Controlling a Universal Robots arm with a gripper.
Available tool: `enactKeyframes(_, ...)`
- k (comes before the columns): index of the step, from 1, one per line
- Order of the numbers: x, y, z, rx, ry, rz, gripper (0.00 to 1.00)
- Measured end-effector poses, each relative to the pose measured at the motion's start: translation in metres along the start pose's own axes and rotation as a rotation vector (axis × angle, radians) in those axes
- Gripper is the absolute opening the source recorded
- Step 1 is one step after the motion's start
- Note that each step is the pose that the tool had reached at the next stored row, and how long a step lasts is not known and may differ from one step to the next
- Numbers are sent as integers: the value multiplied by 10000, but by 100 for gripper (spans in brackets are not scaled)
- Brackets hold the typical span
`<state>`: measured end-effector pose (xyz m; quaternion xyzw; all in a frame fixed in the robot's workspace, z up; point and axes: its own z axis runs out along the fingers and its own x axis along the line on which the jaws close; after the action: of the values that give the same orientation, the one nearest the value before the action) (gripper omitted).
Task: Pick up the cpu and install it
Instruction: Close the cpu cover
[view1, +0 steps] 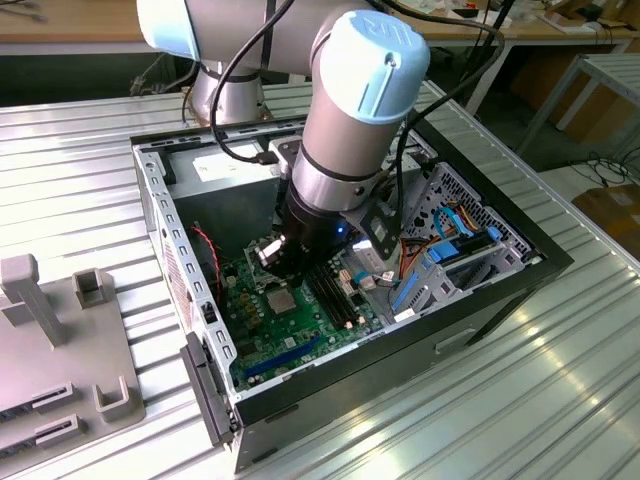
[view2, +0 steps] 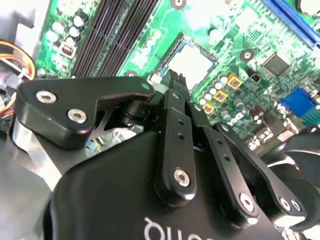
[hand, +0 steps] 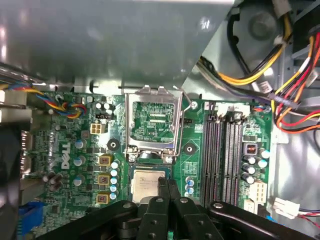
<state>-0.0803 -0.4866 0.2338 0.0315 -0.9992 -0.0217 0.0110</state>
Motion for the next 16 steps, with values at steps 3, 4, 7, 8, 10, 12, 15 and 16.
enactKeyframes(3, 0, 5, 0, 1, -1, 0, 11)
enactKeyframes(4, 1, 5, 0, 1, -1, -8, 11)
enactKeyframes(7, 0, 5, 0, 1, 0, -14, 11)
enactKeyframes(8, 1, 5, 0, 1, 0, -14, 11)
enactKeyframes(10, 0, 5, 0, 1, -1, -14, 11)
enactKeyframes(12, 1, 5, 0, 1, -1, -15, 11)
enactKeyframes(15, 0, 5, 0, 1, -1, -16, 11)
enactKeyframes(16, 0, 5, 0, 1, 0, -16, 11)
